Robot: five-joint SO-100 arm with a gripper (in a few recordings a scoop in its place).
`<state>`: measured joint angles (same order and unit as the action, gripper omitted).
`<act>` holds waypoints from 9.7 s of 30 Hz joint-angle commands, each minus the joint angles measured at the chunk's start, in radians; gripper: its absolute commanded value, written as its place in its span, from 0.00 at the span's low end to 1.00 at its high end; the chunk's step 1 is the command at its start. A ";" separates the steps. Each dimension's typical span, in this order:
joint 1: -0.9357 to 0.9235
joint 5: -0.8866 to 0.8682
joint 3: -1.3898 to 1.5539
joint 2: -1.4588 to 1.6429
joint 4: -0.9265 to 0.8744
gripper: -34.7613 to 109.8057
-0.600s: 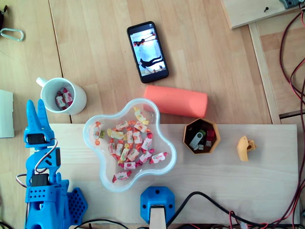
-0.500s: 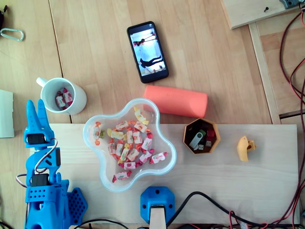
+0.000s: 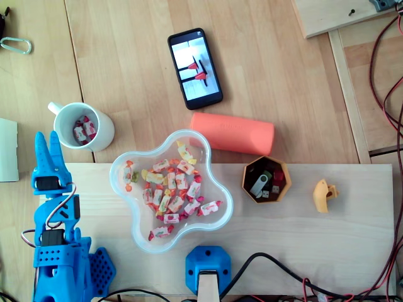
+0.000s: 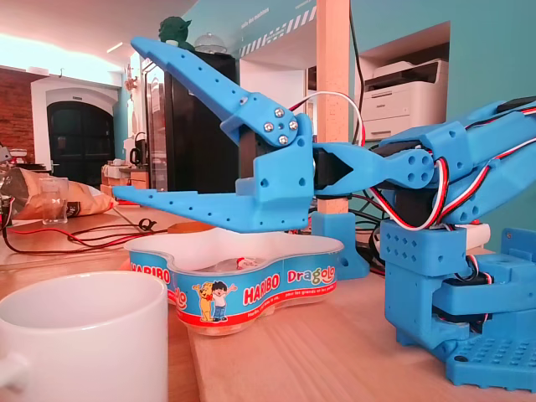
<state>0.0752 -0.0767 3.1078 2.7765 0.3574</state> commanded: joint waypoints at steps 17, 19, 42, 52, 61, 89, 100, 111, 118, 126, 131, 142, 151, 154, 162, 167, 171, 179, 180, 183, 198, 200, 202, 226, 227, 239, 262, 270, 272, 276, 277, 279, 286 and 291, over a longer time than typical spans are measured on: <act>0.009 -0.014 0.034 0.020 0.028 0.56; 0.009 -0.014 0.034 0.020 0.028 0.56; 0.009 -0.014 0.034 0.021 0.028 0.57; 0.008 -0.032 -0.074 0.057 0.031 0.56; 0.009 -0.037 -0.304 0.057 -0.137 0.56; -0.503 0.137 -1.258 0.054 -1.819 0.56; -1.063 -0.250 -1.040 0.052 -1.855 0.56; -1.074 -0.581 -0.873 0.074 -1.738 0.56; -0.991 -0.606 -0.914 -0.141 -1.557 0.56; -0.997 -0.551 -1.325 -0.736 -1.623 0.56; -1.003 -0.502 -1.647 -0.999 -1.934 0.56; -0.989 -0.850 -1.769 -1.167 -1.931 0.56; -0.988 -1.341 -1.747 -1.243 -1.678 0.56; -0.986 -1.483 -1.730 -1.262 -1.680 0.56; -0.985 -1.707 -1.565 -1.186 -1.810 0.56; -0.986 -1.798 -1.440 -1.150 -1.830 0.56; -0.986 -1.830 -1.391 -1.147 -1.827 0.56; -1.003 -1.822 -1.368 -1.187 -1.629 0.56; -1.003 -1.822 -1.370 -1.200 -1.598 0.56; -1.003 -1.822 -1.370 -1.226 -1.546 0.55; -1.003 -1.694 -1.367 -1.224 -1.543 0.43; -1.003 -1.674 -1.350 -1.224 -1.551 0.43; -1.003 -1.666 -1.333 -1.224 -1.568 0.43; -1.127 -1.543 -1.293 -1.246 -1.664 0.43; -1.127 -1.543 -1.282 -1.246 -1.664 0.43; -1.127 -1.543 -1.236 -1.246 -1.663 0.43; -1.131 -1.531 -1.233 -1.270 -1.663 0.41; -1.131 -1.525 -1.269 -1.351 -1.661 0.41; -1.131 -1.523 -1.272 -1.351 -1.661 0.40; -1.131 -1.523 -1.273 -1.362 -1.661 0.40; -1.131 -1.523 -1.273 -1.362 -1.661 0.40; -1.131 -1.523 -1.275 -1.362 -1.661 0.40; -1.131 -1.531 -1.278 -1.351 -1.663 0.40; -1.131 -1.542 -1.278 -1.350 -1.663 0.40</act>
<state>-1.0385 -1.6015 1.8362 1.4128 -1.3008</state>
